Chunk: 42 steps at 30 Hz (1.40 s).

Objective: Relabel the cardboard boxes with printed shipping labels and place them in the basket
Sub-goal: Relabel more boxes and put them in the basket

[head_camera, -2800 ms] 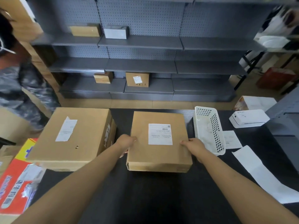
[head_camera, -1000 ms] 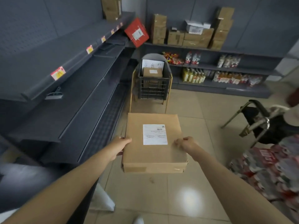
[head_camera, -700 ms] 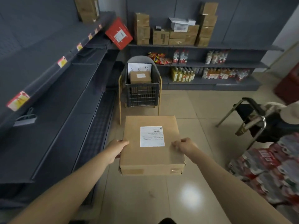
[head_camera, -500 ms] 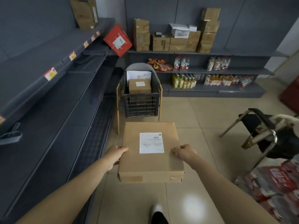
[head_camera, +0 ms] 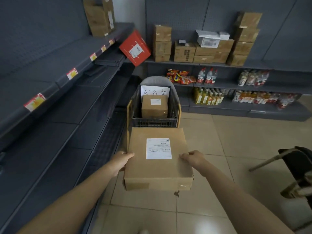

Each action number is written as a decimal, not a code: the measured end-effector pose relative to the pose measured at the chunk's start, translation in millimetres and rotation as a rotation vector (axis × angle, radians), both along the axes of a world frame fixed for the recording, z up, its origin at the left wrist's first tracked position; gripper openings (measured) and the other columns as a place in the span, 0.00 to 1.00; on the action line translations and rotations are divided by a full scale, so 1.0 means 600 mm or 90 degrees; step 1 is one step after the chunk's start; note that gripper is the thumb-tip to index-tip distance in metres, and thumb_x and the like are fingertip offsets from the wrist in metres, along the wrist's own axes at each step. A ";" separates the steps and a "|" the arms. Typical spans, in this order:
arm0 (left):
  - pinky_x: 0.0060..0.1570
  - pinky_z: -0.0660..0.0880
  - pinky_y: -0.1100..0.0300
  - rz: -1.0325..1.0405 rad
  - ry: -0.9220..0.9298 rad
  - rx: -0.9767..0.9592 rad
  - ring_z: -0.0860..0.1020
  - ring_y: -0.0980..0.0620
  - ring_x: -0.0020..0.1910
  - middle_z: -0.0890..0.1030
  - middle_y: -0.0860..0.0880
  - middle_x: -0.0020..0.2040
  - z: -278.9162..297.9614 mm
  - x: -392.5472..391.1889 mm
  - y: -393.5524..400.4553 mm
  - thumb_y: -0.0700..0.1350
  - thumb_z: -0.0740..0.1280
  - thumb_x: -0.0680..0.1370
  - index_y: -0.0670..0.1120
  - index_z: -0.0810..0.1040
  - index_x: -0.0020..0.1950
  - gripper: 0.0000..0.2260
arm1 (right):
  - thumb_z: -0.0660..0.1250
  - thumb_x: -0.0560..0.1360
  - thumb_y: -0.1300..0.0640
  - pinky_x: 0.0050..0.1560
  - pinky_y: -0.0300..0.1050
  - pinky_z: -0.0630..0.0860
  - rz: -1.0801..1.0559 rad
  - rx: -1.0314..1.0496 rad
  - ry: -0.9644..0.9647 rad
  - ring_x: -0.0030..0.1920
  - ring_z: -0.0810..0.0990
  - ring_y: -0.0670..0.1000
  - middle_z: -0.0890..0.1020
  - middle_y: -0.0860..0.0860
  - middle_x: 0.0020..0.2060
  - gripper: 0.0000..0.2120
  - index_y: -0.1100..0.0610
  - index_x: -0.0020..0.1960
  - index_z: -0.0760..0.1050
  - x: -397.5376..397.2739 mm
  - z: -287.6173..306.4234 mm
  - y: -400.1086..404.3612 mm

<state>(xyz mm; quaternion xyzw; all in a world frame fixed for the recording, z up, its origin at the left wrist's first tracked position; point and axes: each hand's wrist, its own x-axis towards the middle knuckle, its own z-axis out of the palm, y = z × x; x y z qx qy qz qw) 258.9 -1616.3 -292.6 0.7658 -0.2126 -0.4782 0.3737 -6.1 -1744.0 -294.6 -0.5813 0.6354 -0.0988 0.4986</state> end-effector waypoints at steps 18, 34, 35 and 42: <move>0.56 0.75 0.53 -0.038 0.005 -0.004 0.78 0.48 0.52 0.80 0.46 0.54 -0.012 0.244 -0.491 0.50 0.64 0.80 0.43 0.75 0.61 0.14 | 0.66 0.76 0.47 0.59 0.50 0.75 -0.022 0.005 0.027 0.56 0.78 0.56 0.80 0.55 0.57 0.22 0.60 0.63 0.74 0.242 0.000 -0.468; 0.61 0.74 0.48 -0.043 0.002 0.095 0.77 0.46 0.58 0.79 0.45 0.59 -0.087 0.398 -0.889 0.50 0.62 0.81 0.42 0.74 0.65 0.17 | 0.66 0.76 0.47 0.59 0.49 0.73 -0.001 0.061 0.071 0.59 0.76 0.58 0.78 0.57 0.60 0.23 0.60 0.65 0.73 0.413 -0.091 -0.880; 0.62 0.74 0.47 -0.046 0.004 0.103 0.77 0.46 0.58 0.79 0.45 0.60 -0.095 0.404 -0.906 0.50 0.62 0.80 0.42 0.74 0.66 0.18 | 0.65 0.77 0.47 0.58 0.49 0.73 0.000 0.066 0.081 0.59 0.76 0.58 0.78 0.57 0.60 0.22 0.60 0.65 0.73 0.422 -0.098 -0.898; 0.62 0.74 0.47 -0.075 0.020 0.150 0.77 0.45 0.59 0.78 0.44 0.61 -0.155 0.472 -1.024 0.50 0.62 0.80 0.41 0.72 0.68 0.20 | 0.65 0.77 0.48 0.54 0.45 0.72 -0.018 0.105 0.120 0.54 0.76 0.56 0.79 0.57 0.60 0.20 0.60 0.63 0.75 0.479 -0.154 -1.005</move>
